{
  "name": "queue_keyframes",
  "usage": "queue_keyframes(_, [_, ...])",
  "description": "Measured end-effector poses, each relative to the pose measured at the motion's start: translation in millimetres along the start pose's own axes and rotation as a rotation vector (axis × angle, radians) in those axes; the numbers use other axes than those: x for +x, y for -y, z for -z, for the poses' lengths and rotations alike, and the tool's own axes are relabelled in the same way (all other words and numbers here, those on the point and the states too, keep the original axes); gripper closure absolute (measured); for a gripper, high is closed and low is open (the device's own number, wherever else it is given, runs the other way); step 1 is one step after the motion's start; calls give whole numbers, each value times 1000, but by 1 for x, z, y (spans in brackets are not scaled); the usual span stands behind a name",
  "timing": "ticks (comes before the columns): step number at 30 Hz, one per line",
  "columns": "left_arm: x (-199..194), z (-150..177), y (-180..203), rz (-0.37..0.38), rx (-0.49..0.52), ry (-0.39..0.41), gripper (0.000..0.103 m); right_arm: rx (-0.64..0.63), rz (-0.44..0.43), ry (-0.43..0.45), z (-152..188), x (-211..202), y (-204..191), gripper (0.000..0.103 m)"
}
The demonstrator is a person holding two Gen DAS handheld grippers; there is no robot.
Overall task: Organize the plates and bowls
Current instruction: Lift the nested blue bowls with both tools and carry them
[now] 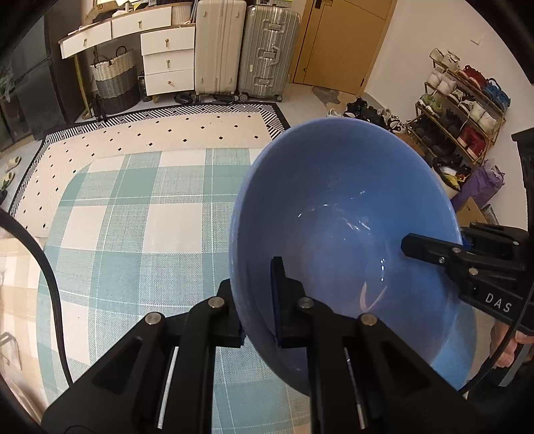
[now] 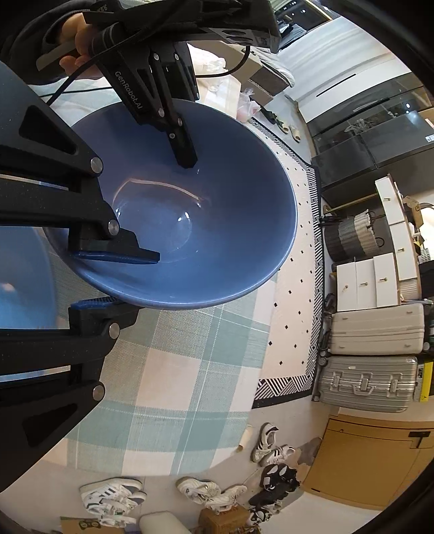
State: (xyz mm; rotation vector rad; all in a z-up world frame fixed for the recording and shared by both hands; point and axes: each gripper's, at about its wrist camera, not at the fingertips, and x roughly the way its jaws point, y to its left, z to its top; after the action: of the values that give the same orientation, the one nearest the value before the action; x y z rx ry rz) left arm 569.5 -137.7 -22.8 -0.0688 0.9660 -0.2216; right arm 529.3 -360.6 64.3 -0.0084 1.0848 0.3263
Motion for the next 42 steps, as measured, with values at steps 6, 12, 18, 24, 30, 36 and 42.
queue_keyframes(6, [-32, 5, 17, 8, 10, 22, 95, 9, 7, 28, 9, -31, -6, 85])
queue_keyframes(12, [-57, 17, 34, 22, 26, 33, 95, 17, 16, 46, 25, -56, -9, 85])
queue_keyframes(18, [-75, 29, 56, 36, 46, 31, 95, 34, 37, 60, 43, -78, -9, 85])
queue_keyframes(24, [-88, 39, 76, 60, 51, 27, 95, 50, 55, 68, 64, -98, -6, 85])
queue_keyframes(30, [-95, 52, 97, 64, 81, 18, 95, 70, 67, 67, 81, -109, -1, 85])
queue_keyframes(36, [-100, 65, 123, 66, 114, 7, 95, 95, 76, 67, 99, -118, 10, 85])
queue_keyframes(42, [-99, 74, 146, 67, 144, -7, 95, 123, 88, 61, 115, -123, 19, 85])
